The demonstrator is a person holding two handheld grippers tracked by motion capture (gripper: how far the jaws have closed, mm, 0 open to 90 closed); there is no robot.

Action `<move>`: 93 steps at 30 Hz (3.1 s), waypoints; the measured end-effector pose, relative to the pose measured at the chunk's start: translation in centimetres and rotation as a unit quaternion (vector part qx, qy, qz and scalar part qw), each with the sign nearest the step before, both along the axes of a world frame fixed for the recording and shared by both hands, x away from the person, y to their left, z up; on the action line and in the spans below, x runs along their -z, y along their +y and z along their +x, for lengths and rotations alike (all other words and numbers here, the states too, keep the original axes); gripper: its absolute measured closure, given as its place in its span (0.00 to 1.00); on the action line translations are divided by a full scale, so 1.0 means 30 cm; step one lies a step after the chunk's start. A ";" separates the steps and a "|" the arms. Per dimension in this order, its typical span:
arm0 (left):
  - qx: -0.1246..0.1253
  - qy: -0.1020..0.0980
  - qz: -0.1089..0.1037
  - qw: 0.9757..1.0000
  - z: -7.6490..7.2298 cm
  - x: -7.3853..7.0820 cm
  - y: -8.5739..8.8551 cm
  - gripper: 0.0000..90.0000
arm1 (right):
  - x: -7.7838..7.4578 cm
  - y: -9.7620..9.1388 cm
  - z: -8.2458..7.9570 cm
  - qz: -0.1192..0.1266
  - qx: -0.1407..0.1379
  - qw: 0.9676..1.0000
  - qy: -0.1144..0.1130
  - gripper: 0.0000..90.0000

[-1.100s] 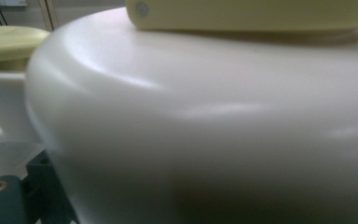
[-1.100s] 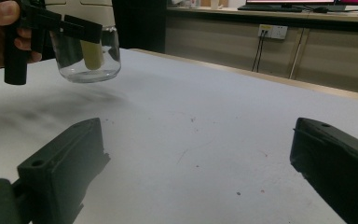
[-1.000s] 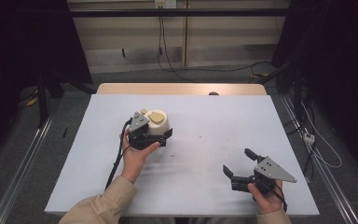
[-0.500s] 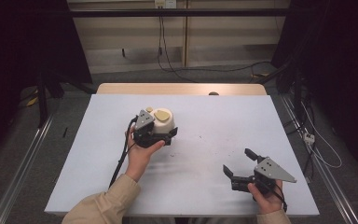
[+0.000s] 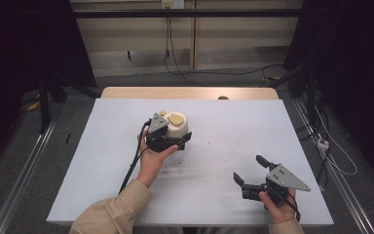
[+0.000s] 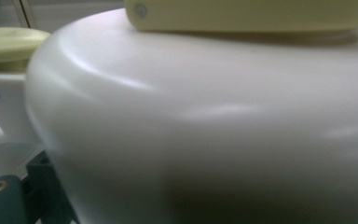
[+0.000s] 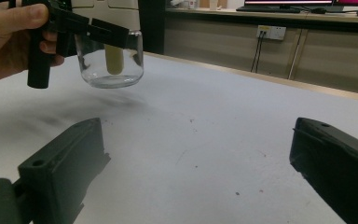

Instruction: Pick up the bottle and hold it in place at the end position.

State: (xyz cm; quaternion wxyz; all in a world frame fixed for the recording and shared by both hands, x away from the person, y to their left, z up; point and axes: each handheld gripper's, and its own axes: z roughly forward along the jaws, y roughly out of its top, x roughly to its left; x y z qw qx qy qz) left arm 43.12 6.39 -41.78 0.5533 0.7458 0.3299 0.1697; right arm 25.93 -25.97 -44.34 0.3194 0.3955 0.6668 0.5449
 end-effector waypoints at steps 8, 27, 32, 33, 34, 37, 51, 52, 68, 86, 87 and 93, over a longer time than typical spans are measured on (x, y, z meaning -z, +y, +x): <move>0.002 0.005 0.001 1.000 0.013 0.014 -0.028 0.06 | 0.001 -0.001 0.002 0.002 0.000 1.000 0.001 0.03; 0.000 0.012 0.003 1.000 0.037 0.056 -0.085 0.06 | 0.004 -0.008 0.005 0.006 0.000 1.000 0.003 0.03; 0.005 0.012 0.009 1.000 0.041 0.067 -0.105 0.06 | 0.004 -0.011 0.006 0.009 0.001 1.000 0.002 0.03; 0.005 0.012 0.011 1.000 0.041 0.069 -0.108 0.06 | 0.005 -0.011 0.006 0.011 0.001 1.000 0.003 0.03; 0.006 0.012 0.011 1.000 0.043 0.070 -0.109 0.06 | 0.005 -0.012 0.007 0.009 0.000 1.000 0.002 0.03; 0.006 0.012 0.011 1.000 0.048 0.075 -0.112 0.06 | 0.006 -0.014 0.009 0.010 0.000 1.000 0.003 0.03; 0.004 0.012 0.016 1.000 0.063 0.089 -0.119 0.06 | 0.007 -0.015 0.011 0.010 0.001 1.000 0.004 0.03; 0.004 0.011 0.018 1.000 0.065 0.090 -0.118 0.06 | 0.006 -0.015 0.011 0.010 0.002 1.000 0.004 0.03; 0.003 0.004 0.020 1.000 0.074 0.094 -0.150 0.06 | 0.006 -0.013 0.013 0.009 0.002 1.000 0.003 0.03; 0.002 -0.008 0.034 0.999 0.069 0.120 -0.183 0.06 | 0.006 -0.012 0.019 0.007 0.001 1.000 0.004 0.03; -0.002 -0.012 0.027 1.000 0.066 0.123 -0.186 0.06 | 0.006 -0.012 0.019 0.006 0.001 1.000 0.003 0.03; 0.003 -0.022 0.032 0.999 0.063 0.129 -0.184 0.06 | 0.007 -0.014 0.019 0.006 -0.001 1.000 0.004 0.03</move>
